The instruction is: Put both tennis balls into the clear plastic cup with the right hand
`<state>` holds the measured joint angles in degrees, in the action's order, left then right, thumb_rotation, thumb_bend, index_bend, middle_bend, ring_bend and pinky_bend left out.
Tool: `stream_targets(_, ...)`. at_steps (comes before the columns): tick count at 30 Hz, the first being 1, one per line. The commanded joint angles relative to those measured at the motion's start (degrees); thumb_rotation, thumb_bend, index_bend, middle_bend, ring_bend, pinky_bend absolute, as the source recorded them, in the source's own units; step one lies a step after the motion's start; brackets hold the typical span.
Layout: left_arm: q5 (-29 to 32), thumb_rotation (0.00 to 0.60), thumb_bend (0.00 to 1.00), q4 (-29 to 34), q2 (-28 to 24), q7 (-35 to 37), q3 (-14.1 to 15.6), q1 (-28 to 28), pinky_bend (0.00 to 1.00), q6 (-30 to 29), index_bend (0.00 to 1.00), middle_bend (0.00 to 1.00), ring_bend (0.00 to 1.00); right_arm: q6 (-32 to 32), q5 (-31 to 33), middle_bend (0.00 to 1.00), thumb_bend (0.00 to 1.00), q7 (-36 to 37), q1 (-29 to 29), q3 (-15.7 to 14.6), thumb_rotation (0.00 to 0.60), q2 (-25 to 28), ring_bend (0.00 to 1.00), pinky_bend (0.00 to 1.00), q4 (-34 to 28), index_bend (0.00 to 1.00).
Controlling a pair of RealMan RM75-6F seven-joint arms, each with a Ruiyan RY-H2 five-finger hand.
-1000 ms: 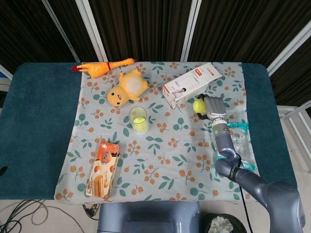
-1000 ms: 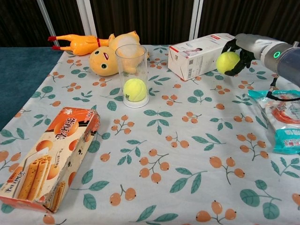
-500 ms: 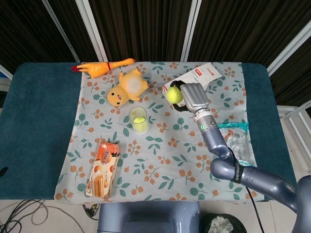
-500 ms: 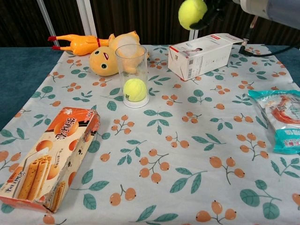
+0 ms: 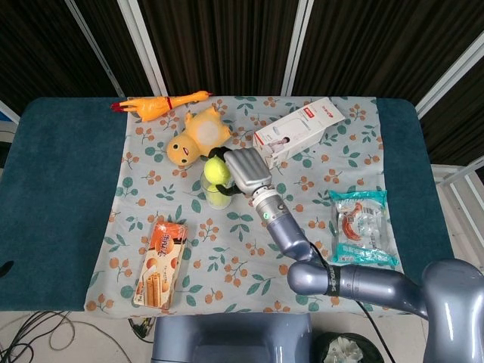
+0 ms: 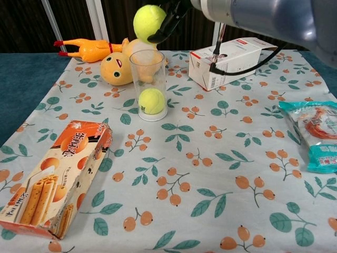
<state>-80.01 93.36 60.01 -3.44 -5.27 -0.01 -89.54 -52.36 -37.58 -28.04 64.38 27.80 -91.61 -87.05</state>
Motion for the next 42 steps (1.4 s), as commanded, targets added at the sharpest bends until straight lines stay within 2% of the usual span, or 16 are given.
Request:
stream_targets(1, -0.05, 0.600, 0.00, -0.02, -0.02, 0.08, 0.03, 0.00, 0.10, 0.02, 0.10, 0.00, 0.00, 0.75, 1.23, 0.41, 0.60, 0.46, 0.65, -1.01, 0.600, -1.29, 0.54, 0.08, 0.99, 0.55)
stream_targets(5, -0.11, 0.600, 0.00, -0.06, -0.03, 0.14, 0.08, -0.07, 0.10, 0.17, 0.10, 0.00, 0.00, 1.33, 1.98, 0.37, 0.53, 0.74, 1.22, -2.08, 0.600, -2.41, 0.50, 0.06, 2.59, 0.51)
stream_targets(8, -0.07, 0.600, 0.00, -0.07, -0.04, 0.14, 0.05, -0.08, 0.10, 0.18, 0.10, 0.00, 0.00, 2.10, 3.05, 0.31, 0.42, 1.57, 1.51, -2.24, 0.600, -2.76, 0.43, 0.04, 3.14, 0.45)
stream_targets(13, 0.07, 0.600, 0.00, -0.08, -0.08, 0.18, 0.01, -0.04, 0.10, 0.17, 0.10, 0.00, 0.00, 3.02, 4.79, 0.14, 0.26, 1.34, 2.18, -2.70, 0.600, -2.38, 0.25, 0.00, 3.62, 0.26)
stream_targets(16, 0.17, 0.600, 0.00, -0.11, -0.12, 0.27, -0.04, -0.01, 0.10, 0.13, 0.10, 0.00, 0.00, 3.40, 6.18, 0.10, 0.21, 1.16, 2.49, -2.74, 0.600, -1.46, 0.21, 0.00, 3.11, 0.18)
stream_targets(21, 0.20, 0.600, 0.00, -0.08, -0.11, 0.17, -0.05, -0.01, 0.10, 0.13, 0.10, 0.00, 0.00, 3.04, 7.31, 0.07, 0.19, 1.45, 2.72, -2.11, 0.600, 0.23, 0.17, 0.00, 1.33, 0.14)
stream_targets(27, 0.25, 0.600, 0.00, -0.06, -0.07, -0.09, -0.09, 0.05, 0.10, -0.06, 0.10, 0.00, 0.00, 1.78, 8.85, 0.07, 0.19, 1.87, 2.40, -0.96, 0.600, 3.43, 0.17, 0.00, -1.22, 0.13)
stream_targets(31, 0.46, 0.600, 0.00, -0.05, -0.10, -0.04, -0.20, 0.11, 0.10, -0.15, 0.10, 0.00, 0.00, 0.12, 9.33, 0.07, 0.19, 1.79, 0.38, -0.50, 0.600, 9.00, 0.17, 0.00, -5.62, 0.13)
stream_targets(33, 0.47, 0.600, 0.00, -0.05, -0.13, 0.08, -0.27, 0.17, 0.10, -0.31, 0.10, 0.00, 0.00, -1.80, 7.73, 0.07, 0.18, 1.48, -1.76, -1.02, 0.600, 12.80, 0.17, 0.00, -8.64, 0.13)
stream_targets(36, 0.70, 0.600, 0.00, 0.01, -0.19, 0.19, -0.37, 0.25, 0.10, -0.37, 0.10, 0.00, 0.00, -5.73, 1.93, 0.07, 0.18, 1.94, -7.04, -3.14, 0.600, 19.19, 0.17, 0.00, -14.72, 0.13)
stream_targets(40, 0.92, 0.600, 0.00, 0.29, -0.21, -0.10, -0.43, 0.31, 0.10, -0.43, 0.09, 0.00, 0.00, -13.96, -10.65, 0.07, 0.18, 6.12, -17.28, -7.46, 0.600, 26.69, 0.17, 0.00, -23.39, 0.13)
stream_targets(42, 0.75, 0.600, 0.00, 0.41, -0.09, -0.51, -0.39, 0.36, 0.10, -0.70, 0.08, 0.00, 0.00, -18.77, -18.96, 0.07, 0.18, 9.09, -23.24, -11.25, 0.600, 29.54, 0.17, 0.00, -25.88, 0.13)
